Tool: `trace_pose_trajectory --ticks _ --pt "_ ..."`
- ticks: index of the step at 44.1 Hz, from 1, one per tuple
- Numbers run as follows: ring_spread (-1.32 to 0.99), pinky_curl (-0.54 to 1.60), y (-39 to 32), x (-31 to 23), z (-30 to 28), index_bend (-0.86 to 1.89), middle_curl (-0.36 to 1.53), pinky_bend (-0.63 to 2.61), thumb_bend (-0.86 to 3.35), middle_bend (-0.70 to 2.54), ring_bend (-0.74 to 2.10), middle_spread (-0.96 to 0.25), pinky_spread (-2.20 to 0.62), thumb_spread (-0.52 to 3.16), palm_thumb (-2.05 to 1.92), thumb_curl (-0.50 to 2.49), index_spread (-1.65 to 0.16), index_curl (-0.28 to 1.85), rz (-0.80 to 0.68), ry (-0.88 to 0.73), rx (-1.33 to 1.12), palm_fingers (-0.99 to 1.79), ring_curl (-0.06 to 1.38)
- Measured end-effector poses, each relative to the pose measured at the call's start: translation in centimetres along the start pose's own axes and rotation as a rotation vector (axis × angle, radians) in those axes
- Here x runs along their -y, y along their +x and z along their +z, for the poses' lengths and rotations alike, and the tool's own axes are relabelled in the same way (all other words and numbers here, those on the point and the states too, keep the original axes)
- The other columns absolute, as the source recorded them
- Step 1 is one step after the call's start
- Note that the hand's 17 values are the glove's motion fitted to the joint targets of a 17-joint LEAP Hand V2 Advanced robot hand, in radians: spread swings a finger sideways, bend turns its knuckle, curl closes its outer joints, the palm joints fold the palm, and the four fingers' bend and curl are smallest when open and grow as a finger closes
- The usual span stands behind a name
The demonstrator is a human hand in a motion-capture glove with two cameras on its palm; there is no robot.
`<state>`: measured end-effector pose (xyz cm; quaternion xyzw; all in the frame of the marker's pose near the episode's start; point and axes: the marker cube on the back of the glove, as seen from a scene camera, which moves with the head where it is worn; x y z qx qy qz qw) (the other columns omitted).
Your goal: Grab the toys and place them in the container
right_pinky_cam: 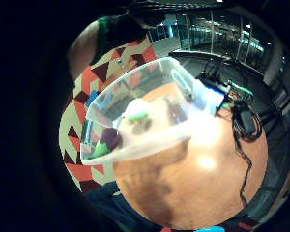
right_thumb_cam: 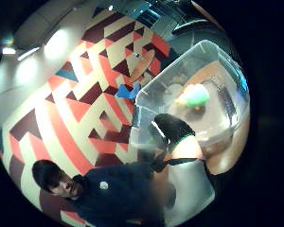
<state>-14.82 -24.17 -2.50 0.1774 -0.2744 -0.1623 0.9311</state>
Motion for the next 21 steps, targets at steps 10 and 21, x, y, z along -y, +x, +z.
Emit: trace_pose_trajectory --ticks 10,21 --pt "-0.05 0.36 1.5 -5.3 -4.3 0.25 0.41 0.7 -0.01 0.16 0.15 -0.03 0.01 1.22 0.32 0.45 -0.28 0.37 -0.007 0.024 -0.051 -0.11 0.26" --pt "-0.03 0.34 4.2 -11.5 -6.1 0.26 0.39 0.64 -0.01 0.18 0.15 -0.02 0.02 1.28 0.32 0.4 -0.28 0.4 0.002 0.073 -0.115 -0.06 0.23"
